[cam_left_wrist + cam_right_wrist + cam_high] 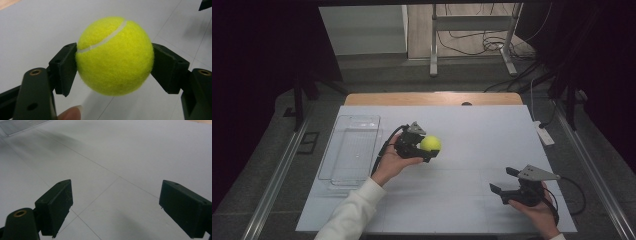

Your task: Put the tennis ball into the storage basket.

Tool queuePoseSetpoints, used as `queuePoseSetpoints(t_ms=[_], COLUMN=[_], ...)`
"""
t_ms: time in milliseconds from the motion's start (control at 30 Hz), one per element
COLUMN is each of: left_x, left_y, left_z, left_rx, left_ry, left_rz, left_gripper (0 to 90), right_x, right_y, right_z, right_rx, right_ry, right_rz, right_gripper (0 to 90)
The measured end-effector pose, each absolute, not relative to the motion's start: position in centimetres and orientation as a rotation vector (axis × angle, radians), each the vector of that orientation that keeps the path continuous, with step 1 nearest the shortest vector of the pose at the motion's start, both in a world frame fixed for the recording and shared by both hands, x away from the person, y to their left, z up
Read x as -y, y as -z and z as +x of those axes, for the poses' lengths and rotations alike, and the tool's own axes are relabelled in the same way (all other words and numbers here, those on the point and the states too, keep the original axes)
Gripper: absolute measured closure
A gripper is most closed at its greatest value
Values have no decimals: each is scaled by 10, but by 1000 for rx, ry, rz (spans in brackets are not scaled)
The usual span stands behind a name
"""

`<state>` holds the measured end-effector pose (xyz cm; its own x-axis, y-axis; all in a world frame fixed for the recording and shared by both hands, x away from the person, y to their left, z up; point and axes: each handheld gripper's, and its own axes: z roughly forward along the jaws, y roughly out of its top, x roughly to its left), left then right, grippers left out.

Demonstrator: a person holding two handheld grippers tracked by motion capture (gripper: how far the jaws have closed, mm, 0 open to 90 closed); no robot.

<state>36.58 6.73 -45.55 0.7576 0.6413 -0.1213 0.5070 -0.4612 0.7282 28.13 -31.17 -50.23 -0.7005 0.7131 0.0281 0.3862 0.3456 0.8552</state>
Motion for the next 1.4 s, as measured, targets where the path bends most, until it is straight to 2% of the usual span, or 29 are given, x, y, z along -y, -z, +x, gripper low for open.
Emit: queuePoseSetpoints(t_ms=[633,1400], left_x=[-80,-112], left_y=[456,450], left_z=[353,342], left_rx=[-839,-900], left_ry=[-214,-260], left_rz=[2163,2088], left_gripper=[278,278], right_x=[312,312], right_y=[503,502], right_z=[281,280], right_rx=[-2266,-2264], right_ry=[-1286,-1291], right_rz=[975,962], right_gripper=[121,121])
